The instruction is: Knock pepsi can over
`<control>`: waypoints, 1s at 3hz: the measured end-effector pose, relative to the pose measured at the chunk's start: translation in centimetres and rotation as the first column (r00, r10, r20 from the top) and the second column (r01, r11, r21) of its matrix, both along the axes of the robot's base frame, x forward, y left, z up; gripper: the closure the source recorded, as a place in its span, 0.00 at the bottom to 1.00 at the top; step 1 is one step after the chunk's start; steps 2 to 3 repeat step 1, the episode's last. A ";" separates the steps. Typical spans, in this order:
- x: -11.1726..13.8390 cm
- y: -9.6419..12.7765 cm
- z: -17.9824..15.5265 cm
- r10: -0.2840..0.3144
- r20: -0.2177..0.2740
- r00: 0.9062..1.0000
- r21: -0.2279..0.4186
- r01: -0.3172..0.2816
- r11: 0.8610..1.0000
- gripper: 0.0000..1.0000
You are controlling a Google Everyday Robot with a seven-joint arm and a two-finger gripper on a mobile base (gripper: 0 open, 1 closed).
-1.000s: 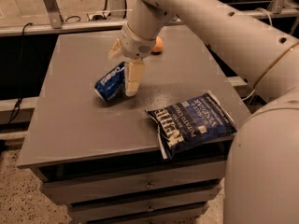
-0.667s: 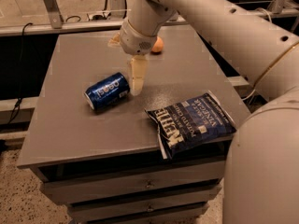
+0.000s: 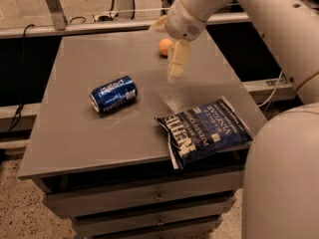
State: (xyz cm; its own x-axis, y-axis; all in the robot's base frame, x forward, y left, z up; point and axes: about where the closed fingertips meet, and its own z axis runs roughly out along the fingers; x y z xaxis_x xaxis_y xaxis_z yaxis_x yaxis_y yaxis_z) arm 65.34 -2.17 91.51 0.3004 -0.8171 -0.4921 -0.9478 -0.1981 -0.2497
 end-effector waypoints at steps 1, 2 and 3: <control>0.7 -6.2 3.2 -0.147 0.005 0.989 0.093 0.146 0.985 0.00; 0.7 -6.2 3.2 -0.147 0.005 0.989 0.093 0.146 0.985 0.00; 0.7 -6.2 3.2 -0.147 0.005 0.989 0.093 0.146 0.985 0.00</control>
Offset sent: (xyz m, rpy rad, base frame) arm 0.0000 0.0000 0.0000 0.0000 0.0000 0.0000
